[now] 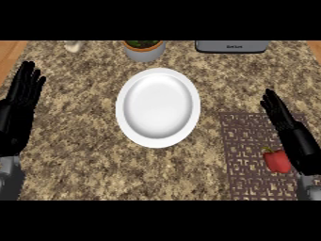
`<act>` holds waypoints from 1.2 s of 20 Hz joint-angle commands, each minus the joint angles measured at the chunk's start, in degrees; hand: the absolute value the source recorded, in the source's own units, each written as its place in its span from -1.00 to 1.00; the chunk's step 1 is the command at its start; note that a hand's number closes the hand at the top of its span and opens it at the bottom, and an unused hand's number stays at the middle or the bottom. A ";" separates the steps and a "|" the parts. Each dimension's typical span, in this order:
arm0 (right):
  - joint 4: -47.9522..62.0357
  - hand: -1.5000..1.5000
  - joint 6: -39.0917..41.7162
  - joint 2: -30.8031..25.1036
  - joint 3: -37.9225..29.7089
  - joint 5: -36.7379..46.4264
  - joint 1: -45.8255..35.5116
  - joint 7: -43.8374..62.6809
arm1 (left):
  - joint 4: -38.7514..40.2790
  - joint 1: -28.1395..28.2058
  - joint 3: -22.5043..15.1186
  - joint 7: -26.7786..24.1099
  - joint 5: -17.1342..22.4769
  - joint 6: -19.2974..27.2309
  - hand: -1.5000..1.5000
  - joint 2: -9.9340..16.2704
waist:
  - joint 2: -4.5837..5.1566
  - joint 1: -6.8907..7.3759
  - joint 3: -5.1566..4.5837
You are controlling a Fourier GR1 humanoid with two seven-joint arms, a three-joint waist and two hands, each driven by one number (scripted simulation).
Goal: Pick the bell pepper from the placemat and place it in the plate
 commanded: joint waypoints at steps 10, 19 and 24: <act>-3.71 1.00 -8.98 -5.74 20.12 38.64 -4.12 -3.33 | 1.57 -4.04 -1.74 2.28 -1.12 -5.43 0.00 3.99 | 0.22 -2.02 -0.79; 6.39 -1.00 -16.92 4.93 13.95 21.00 10.49 -37.52 | 1.88 -4.90 -1.05 2.27 -1.32 -6.75 0.00 2.77 | 0.37 -1.40 -0.63; -6.90 -1.00 -16.83 -0.83 10.40 24.17 12.16 -28.91 | 5.72 -4.27 0.35 -0.49 -2.56 -8.10 0.00 1.99 | 0.31 -1.56 -0.73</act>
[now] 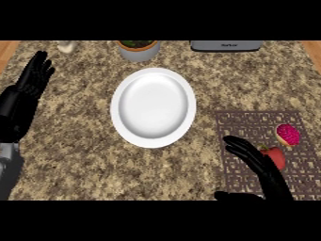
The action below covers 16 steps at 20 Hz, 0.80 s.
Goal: Pick the bell pepper from the placemat and place it in the plate
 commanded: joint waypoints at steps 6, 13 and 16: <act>-17.26 -1.00 1.22 -13.21 -4.06 14.85 3.79 25.35 | -0.65 -1.58 0.09 3.36 -0.78 1.36 0.00 -0.95 | -0.27 -0.84 -0.30; -26.74 -1.00 16.44 -23.63 -3.42 25.39 6.81 47.80 | -2.12 0.79 -1.32 1.59 -1.97 0.71 0.00 -1.47 | -0.21 -0.14 -0.39; -29.94 -1.00 26.29 -26.46 -2.68 23.86 6.81 54.49 | 0.37 -2.74 1.70 2.84 0.11 -0.58 0.00 0.22 | 0.07 -0.19 -0.28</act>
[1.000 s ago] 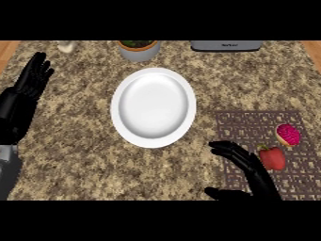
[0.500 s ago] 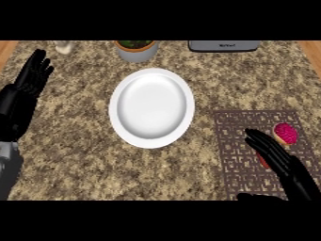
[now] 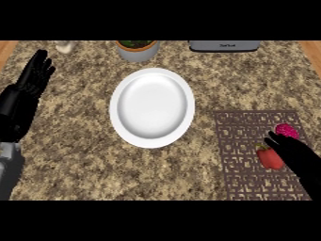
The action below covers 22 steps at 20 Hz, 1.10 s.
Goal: Pick the bell pepper from the placemat and place it in the plate
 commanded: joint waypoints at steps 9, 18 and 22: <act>0.03 -1.00 17.46 7.31 7.85 9.75 -9.76 22.36 | -3.79 3.13 0.19 0.79 -2.14 -1.11 0.00 -2.34 | 0.12 1.03 0.33; 9.81 -1.00 18.34 8.39 3.59 15.28 -11.89 20.25 | -1.86 -0.56 4.35 2.34 -0.73 -4.99 0.00 -1.50 | 0.14 0.84 0.35; 17.29 -1.00 16.82 10.40 -0.12 15.51 -15.58 15.42 | 1.13 -2.20 3.79 1.47 -3.39 -4.03 0.00 -4.14 | 0.18 0.78 0.35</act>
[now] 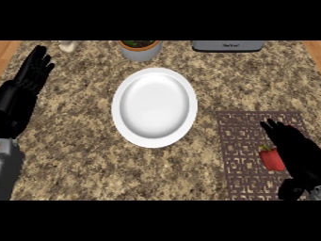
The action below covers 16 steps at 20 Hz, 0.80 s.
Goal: Pick the bell pepper from the placemat and place it in the plate
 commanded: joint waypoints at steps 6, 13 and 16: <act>10.26 -1.00 -3.45 5.28 -0.25 4.81 -0.59 -4.77 | -1.77 -2.08 1.01 4.23 -1.19 -0.83 0.00 -1.72 | -0.02 -0.05 0.01; 19.65 -1.00 -3.20 4.97 -3.64 7.77 -5.23 -8.09 | -6.25 2.30 0.53 3.01 -3.45 -1.12 0.00 -3.36 | -0.05 0.21 0.01; 25.95 -1.00 -8.17 4.56 -4.42 10.77 -6.12 -10.49 | -3.90 3.64 1.79 0.28 -3.38 -2.54 0.00 -3.05 | 0.00 0.26 0.01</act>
